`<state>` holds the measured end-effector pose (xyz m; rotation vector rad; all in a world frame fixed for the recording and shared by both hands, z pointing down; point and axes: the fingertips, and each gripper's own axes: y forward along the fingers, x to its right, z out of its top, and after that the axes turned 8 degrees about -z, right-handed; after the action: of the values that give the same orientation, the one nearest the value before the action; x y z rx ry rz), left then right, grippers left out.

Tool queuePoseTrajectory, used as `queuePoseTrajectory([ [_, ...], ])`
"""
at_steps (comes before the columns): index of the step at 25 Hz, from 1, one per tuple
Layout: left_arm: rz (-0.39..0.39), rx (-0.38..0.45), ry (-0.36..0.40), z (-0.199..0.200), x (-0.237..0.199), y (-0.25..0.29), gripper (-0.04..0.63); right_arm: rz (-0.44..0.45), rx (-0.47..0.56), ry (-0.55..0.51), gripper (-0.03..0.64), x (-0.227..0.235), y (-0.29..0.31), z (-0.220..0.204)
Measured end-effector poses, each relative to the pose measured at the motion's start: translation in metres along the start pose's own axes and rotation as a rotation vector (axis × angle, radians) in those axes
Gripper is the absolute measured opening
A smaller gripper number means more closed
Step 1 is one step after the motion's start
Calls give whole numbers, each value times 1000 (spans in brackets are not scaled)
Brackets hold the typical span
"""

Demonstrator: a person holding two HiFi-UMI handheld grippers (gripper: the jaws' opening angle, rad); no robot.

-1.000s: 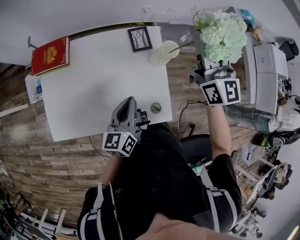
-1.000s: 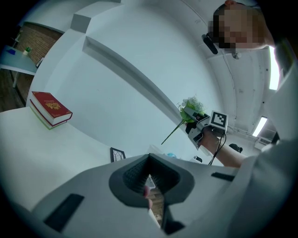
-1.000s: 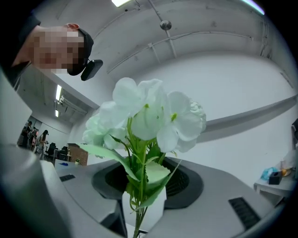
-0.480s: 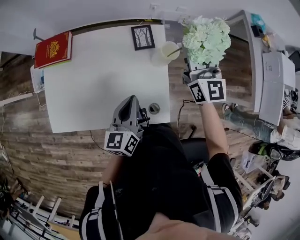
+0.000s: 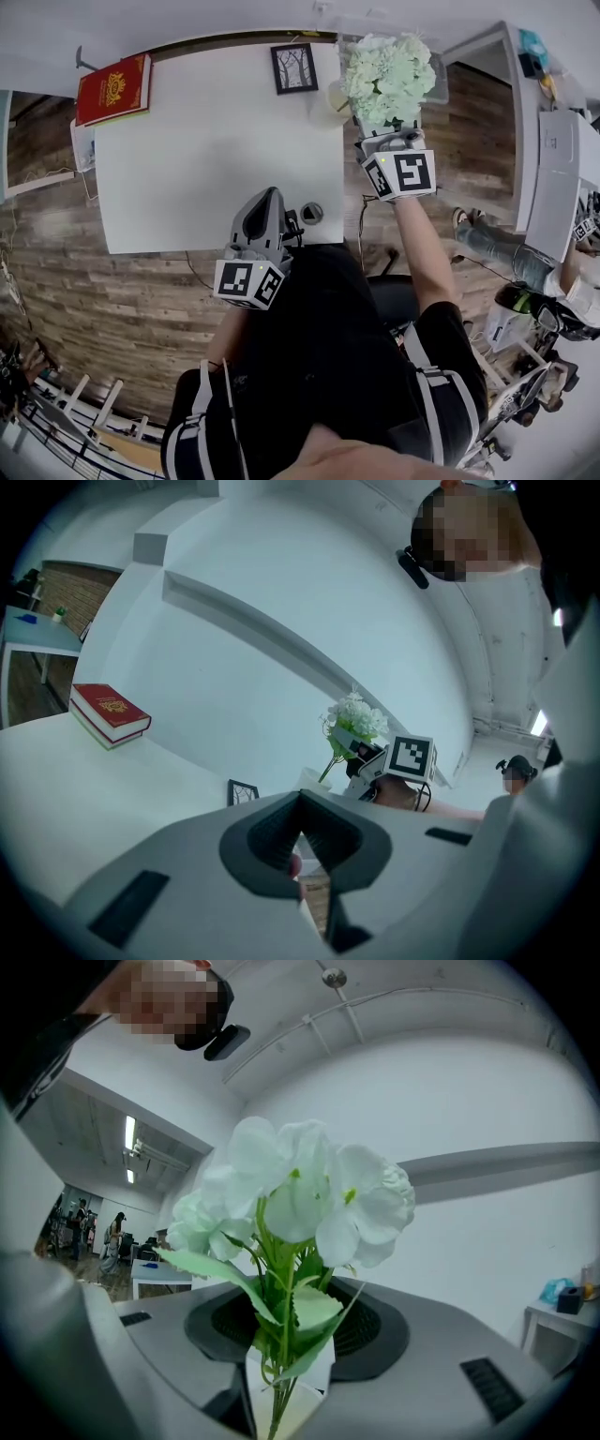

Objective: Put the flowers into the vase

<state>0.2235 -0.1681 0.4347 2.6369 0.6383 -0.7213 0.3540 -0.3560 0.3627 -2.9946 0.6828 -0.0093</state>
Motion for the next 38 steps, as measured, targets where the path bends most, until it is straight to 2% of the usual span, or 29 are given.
queuePoseTrajectory([
  [8,-6,-3,-6,-4,-5,-1,46,-1,-53,-27,201,-9,0,-28],
  [24,-14,-2,-11,2,-17,-18,46,-34,-116,-93,201,-20,-1,-53],
  [38,-3,-1,-7,3,-27,-26,46,-72,-160,-104,201,-16,-1,-75],
])
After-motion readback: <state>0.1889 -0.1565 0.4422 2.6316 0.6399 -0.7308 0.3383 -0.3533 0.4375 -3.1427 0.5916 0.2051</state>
